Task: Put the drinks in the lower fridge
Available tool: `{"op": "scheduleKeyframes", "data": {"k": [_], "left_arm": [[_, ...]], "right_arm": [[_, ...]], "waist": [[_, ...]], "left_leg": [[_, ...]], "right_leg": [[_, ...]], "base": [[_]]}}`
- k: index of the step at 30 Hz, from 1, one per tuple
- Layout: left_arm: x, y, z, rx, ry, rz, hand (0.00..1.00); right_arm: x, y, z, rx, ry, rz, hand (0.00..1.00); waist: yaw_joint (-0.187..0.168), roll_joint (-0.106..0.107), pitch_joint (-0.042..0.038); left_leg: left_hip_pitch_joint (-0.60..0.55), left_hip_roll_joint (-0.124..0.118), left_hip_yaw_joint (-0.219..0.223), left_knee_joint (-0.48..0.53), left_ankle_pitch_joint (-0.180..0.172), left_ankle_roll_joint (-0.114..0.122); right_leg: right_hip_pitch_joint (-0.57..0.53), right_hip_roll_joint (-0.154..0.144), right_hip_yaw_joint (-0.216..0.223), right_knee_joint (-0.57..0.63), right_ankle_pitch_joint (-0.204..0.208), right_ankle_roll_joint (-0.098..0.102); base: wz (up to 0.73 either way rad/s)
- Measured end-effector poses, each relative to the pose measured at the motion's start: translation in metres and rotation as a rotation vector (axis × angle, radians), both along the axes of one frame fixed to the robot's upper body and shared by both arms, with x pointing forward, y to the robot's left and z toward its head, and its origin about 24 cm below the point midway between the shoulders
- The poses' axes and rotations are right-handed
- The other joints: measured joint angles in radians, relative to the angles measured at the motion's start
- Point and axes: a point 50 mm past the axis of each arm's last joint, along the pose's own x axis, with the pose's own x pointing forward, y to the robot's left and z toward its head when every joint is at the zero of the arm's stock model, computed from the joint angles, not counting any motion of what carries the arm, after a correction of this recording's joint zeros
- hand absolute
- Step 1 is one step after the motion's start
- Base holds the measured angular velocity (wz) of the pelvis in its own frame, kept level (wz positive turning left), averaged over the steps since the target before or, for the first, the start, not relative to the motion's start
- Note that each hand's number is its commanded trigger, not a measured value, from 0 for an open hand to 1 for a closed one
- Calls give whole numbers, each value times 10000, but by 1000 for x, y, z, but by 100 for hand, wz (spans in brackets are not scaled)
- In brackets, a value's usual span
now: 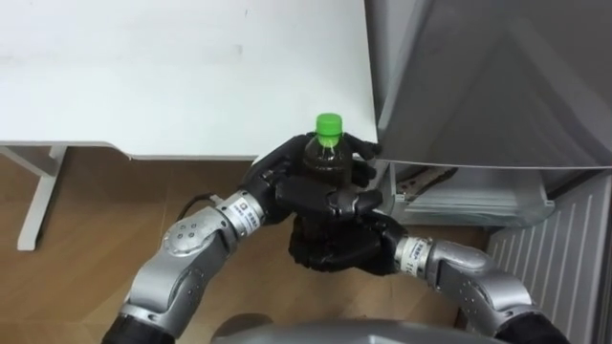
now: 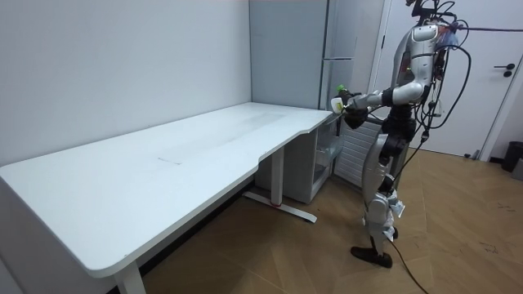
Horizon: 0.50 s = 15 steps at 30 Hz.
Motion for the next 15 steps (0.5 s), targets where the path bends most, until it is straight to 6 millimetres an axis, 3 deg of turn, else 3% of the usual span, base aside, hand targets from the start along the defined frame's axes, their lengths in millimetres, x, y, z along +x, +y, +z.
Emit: {"op": "scheduleKeyframes", "data": {"k": [10,13,15], "left_arm": [[5,1,14,140,-727,185,0],[9,3,30,49,-1402,435,0],[14,9,52,-160,-2492,774,0]], "right_arm": [[-3,0,-2,2,131,-17,100],[-3,1,-1,111,135,-29,100],[-4,0,-2,84,164,-45,100]], "waist": [[8,-92,-34],[13,-122,-28],[92,-122,-26]], "left_leg": [[-53,-5,29,17,1,1],[6,-6,-4,26,1,1],[0,-3,21,28,2,0]], "right_leg": [[-96,-6,61,0,2,-2],[-1,0,23,-53,1,-1],[21,1,-4,-138,4,-6]], "base": [[-1],[4],[0]]}}
